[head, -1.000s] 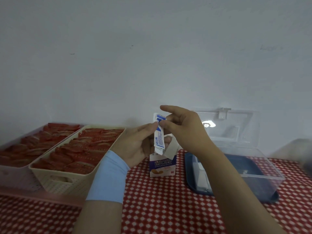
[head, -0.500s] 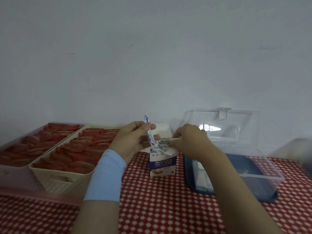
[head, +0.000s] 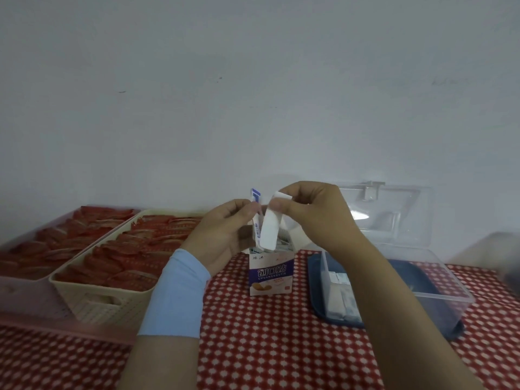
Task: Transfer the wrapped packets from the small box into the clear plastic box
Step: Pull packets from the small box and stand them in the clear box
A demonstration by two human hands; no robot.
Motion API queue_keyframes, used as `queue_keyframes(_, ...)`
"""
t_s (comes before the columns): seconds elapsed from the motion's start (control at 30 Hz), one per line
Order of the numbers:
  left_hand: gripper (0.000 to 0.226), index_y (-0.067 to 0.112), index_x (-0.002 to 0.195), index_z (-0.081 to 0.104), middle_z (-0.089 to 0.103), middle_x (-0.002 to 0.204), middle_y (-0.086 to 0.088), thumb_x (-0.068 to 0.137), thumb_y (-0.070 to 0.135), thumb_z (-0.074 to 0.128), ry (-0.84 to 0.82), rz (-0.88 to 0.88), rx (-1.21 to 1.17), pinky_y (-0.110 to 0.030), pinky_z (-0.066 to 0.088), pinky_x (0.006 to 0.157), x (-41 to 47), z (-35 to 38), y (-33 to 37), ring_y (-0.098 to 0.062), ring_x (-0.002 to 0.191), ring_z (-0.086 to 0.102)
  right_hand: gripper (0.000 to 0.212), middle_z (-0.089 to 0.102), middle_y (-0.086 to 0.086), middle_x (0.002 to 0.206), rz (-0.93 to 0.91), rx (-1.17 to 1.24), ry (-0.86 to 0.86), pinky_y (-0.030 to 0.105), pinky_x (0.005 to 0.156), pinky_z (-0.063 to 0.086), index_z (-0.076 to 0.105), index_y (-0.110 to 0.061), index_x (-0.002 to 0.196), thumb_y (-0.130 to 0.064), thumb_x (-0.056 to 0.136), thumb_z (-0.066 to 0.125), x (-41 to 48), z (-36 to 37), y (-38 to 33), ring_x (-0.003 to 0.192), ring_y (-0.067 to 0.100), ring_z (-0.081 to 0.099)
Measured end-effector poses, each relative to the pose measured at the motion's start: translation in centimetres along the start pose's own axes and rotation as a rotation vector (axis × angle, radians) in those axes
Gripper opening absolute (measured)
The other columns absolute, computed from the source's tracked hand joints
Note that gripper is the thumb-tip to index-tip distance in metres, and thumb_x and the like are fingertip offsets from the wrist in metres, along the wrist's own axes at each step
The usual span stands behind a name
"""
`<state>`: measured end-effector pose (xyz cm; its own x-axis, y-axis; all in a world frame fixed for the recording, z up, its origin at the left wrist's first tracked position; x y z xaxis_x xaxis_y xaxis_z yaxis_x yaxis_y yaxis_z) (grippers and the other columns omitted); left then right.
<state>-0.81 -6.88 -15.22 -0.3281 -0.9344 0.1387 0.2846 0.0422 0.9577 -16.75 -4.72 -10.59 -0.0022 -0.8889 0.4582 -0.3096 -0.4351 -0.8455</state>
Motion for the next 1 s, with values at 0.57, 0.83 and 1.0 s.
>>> queue_keyframes(0.57,0.016,0.0,0.105,0.06,0.076,0.099,-0.012,0.095,0.012,0.056,0.125,0.018,-0.168,-0.039,0.063,0.073,0.2,-1.6,-0.7,-0.027,0.087,0.075,0.033,0.067,-0.003,0.109,0.118,-0.952,-0.069,0.041,0.094,0.049,0.073,-0.03,0.11,-0.055,0.091,0.063,0.5,1.0,5.2,0.103,0.019,0.058)
queue_keyframes(0.83,0.017,0.0,0.106,0.06,0.075,0.102,-0.014,0.095,0.013,0.057,0.147,0.024,-0.137,-0.037,0.063,0.066,0.0,-2.0,-0.5,-0.029,0.086,0.075,0.023,0.067,-0.007,0.108,0.071,-0.945,-0.04,0.038,0.095,0.033,0.077,-0.033,0.102,-0.048,0.095,0.061,0.6,1.7,5.1,0.107,0.019,0.053)
queue_keyframes(1.0,0.013,-0.002,0.104,0.06,0.073,0.112,-0.018,0.099,0.01,0.056,0.289,0.105,-0.054,-0.038,0.062,0.068,0.0,-3.3,-0.1,-0.03,0.089,0.075,0.013,0.074,-0.014,0.096,0.072,-0.535,0.073,0.029,0.096,0.047,0.077,-0.028,0.1,-0.036,0.092,0.069,1.0,-0.6,3.7,0.092,0.005,0.066)
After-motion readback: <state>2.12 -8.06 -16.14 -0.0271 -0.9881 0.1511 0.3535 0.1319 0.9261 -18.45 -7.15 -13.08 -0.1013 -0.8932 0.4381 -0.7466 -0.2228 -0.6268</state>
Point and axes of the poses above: each hand's wrist, its own x-axis towards the middle knuckle, its own z-axis out of the palm, y = z × x, the point moved 6 cm from there along x, towards the middle knuckle
